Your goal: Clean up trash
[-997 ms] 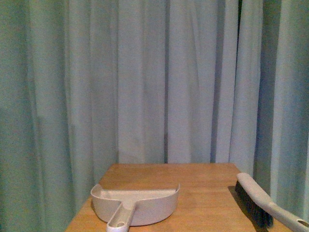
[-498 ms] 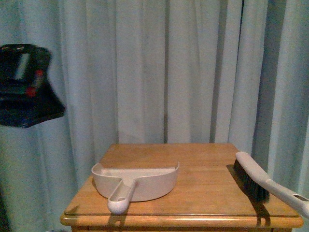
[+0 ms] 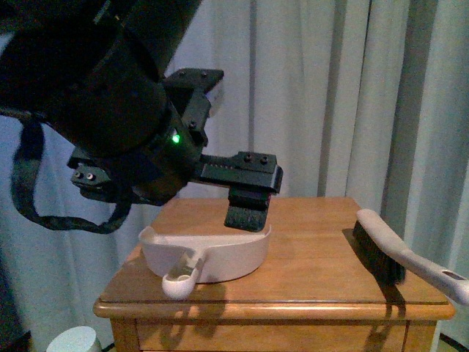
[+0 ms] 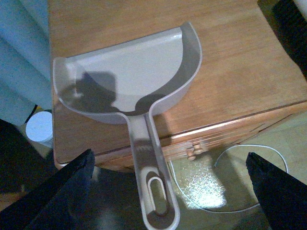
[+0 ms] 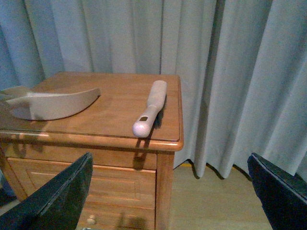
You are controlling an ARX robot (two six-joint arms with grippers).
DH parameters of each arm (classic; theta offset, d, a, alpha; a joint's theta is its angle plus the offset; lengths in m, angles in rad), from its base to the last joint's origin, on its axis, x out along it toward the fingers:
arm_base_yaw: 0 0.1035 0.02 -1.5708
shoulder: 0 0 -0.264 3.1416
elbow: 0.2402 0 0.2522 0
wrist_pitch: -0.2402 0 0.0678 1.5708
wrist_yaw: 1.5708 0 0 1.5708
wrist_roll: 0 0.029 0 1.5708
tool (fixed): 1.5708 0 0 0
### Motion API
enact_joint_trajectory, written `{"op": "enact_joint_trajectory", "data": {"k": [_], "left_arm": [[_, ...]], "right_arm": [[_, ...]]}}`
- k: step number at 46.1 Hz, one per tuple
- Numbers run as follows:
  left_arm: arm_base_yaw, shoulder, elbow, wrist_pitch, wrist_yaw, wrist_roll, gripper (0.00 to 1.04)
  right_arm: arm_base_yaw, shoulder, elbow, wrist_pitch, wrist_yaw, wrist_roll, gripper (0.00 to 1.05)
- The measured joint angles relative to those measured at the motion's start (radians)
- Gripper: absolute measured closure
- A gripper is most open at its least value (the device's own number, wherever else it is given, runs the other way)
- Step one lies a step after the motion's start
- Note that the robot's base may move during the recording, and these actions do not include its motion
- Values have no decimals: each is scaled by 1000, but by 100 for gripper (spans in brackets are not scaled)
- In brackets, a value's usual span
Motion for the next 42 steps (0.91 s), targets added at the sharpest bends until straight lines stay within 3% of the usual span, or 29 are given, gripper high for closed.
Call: {"op": "enact_joint_trajectory", "data": {"k": [42], "left_arm": [[47, 259, 95, 79, 23, 24, 8]], "right_arm": [[0, 0, 0, 0, 0, 0, 7]]}}
